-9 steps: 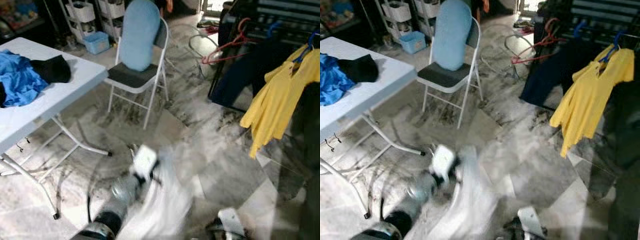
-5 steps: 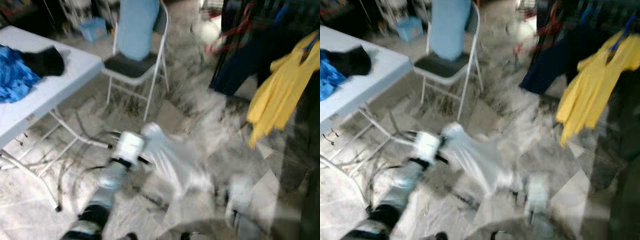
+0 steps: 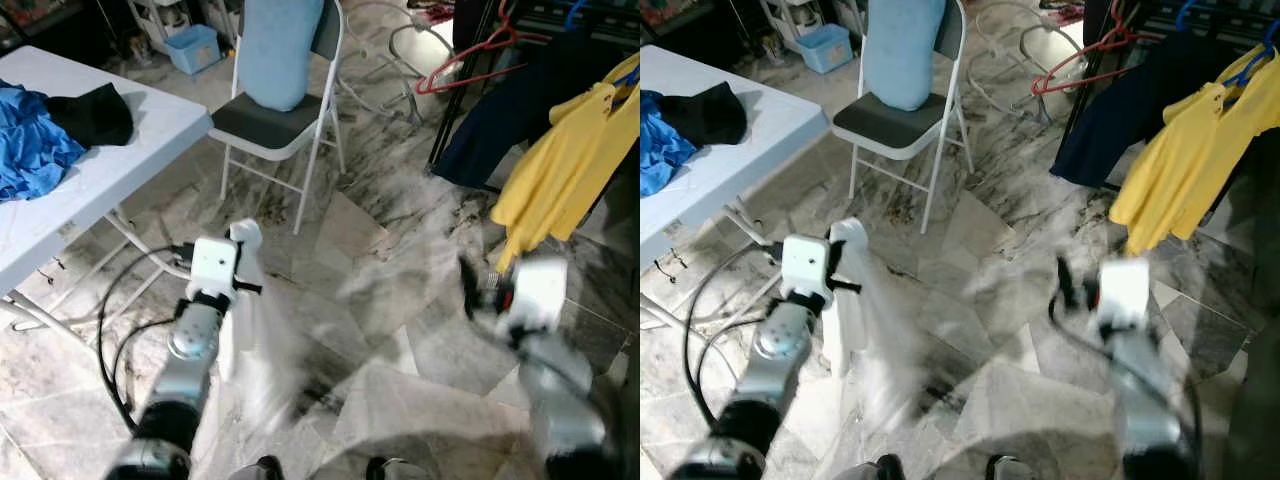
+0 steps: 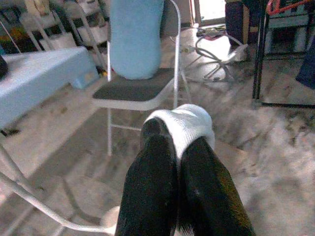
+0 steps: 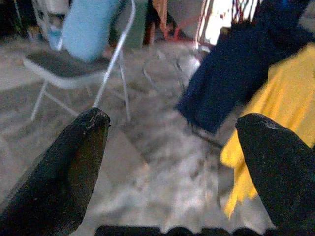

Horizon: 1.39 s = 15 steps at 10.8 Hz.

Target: Hang hanger

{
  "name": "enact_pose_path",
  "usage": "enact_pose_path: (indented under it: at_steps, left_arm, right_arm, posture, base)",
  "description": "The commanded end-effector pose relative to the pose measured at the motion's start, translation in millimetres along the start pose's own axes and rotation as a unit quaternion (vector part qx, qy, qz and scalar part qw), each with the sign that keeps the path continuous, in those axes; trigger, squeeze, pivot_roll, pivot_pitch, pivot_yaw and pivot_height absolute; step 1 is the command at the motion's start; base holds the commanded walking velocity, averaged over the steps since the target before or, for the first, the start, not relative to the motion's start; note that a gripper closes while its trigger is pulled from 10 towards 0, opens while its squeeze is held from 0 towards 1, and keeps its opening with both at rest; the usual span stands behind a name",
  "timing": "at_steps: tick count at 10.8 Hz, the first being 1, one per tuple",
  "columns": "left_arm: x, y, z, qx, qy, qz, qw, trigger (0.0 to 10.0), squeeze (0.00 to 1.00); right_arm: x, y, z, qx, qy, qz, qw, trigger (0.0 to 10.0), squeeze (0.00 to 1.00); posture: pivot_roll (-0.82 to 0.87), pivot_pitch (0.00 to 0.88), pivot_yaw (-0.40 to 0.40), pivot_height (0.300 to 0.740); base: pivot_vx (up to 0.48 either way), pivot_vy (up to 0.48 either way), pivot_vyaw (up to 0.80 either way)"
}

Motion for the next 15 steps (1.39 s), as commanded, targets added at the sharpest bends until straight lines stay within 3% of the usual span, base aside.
enact_pose_path:
  at_steps: [1,3,4,7,8,11,15]
  left_arm:
    - [9,-0.1,1.9,0.002,-0.017,-0.013,1.000,10.0,0.00]
    - [19,-4.9,-30.9,-0.074,-0.052,-0.021,0.996,10.0,0.00]
    - [19,-11.0,-60.8,-0.167,-0.052,-0.009,0.985,10.0,0.00]
    - [19,-7.5,-56.1,-0.165,-0.084,0.020,0.982,10.0,0.00]
    - [18,-7.9,-61.4,-0.180,-0.086,0.024,0.980,10.0,0.00]
    - [19,-5.9,-68.4,-0.188,-0.090,0.028,0.978,10.0,0.00]
    - [18,-4.4,-66.8,-0.184,-0.091,0.031,0.978,10.0,0.00]
  right_arm:
    - [8,2.7,5.3,0.014,-0.003,-0.005,1.000,10.0,0.00]
    - [25,-5.6,25.2,0.043,-0.006,-0.022,0.999,10.0,0.00]
    - [19,-14.6,38.6,0.032,0.024,-0.011,0.999,10.0,0.00]
    - [11,-26.2,65.0,-0.025,0.089,0.029,0.995,10.0,0.00]
    - [12,-29.8,73.0,-0.011,0.085,0.031,0.996,10.0,0.00]
    - [10,-31.7,69.5,-0.005,0.076,0.035,0.996,10.0,0.00]
    - [12,-29.0,71.3,-0.006,0.076,0.036,0.996,10.0,0.00]
  posture:
    - [-0.15,0.185,0.078,0.740]
    - [-0.14,0.178,0.066,0.740]
    - [-0.13,0.180,0.060,0.740]
    - [-0.15,0.192,0.075,0.740]
    - [-0.17,0.196,0.084,0.740]
    - [-0.19,0.195,0.077,0.740]
    - [-0.18,0.190,0.083,0.740]
  base:
    - [0.000,0.000,0.00]
    - [0.000,0.000,-0.25]
    - [0.000,0.000,-0.80]
    - [0.000,0.000,-0.80]
    - [0.000,0.371,-0.80]
    - [0.000,0.377,-0.70]
    - [0.000,0.380,0.00]
Point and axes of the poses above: a point about 5 cm out from each wrist's last joint towards the gripper, its own y axis pointing out of the wrist towards the gripper, its own x axis along the axis of the wrist's last joint, z = x × y, the point moved 5 cm from there along y, pointing out of the wrist towards the gripper, and after that the axes turned 8 degrees about -y, right-handed, at the moved point
